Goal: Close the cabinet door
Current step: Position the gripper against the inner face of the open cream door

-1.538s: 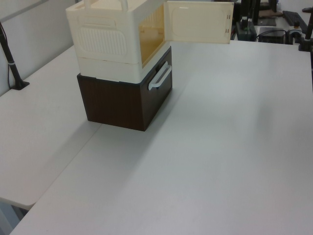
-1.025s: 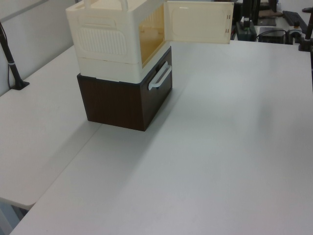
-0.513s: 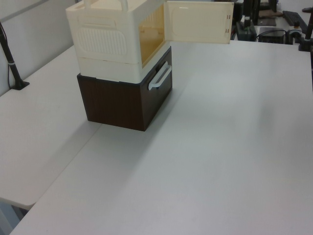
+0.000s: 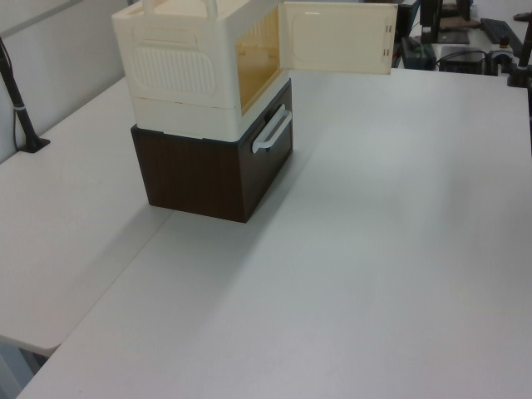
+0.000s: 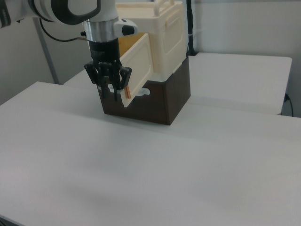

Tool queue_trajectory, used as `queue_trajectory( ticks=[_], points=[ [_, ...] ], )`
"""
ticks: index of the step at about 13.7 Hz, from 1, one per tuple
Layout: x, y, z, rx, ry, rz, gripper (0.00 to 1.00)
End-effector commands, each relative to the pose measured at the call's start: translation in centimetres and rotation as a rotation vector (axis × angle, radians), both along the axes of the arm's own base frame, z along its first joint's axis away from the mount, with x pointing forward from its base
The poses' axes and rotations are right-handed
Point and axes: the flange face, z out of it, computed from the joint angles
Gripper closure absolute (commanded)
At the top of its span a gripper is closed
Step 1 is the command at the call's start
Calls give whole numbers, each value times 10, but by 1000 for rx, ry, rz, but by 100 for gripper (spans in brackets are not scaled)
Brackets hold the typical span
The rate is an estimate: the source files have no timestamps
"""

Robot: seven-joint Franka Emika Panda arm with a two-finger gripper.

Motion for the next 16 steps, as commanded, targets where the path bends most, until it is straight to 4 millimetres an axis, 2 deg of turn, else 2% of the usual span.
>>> queue_trajectory(
  ticks=[1, 8, 12, 16],
  points=[
    [3, -5, 9, 12, -59, 86, 91],
    [26, -10, 29, -61, -274, 170, 92],
    [42, -12, 26, -90, -344, 194, 91],
    [49, 18, 30, -79, -368, 234, 83]
  ],
)
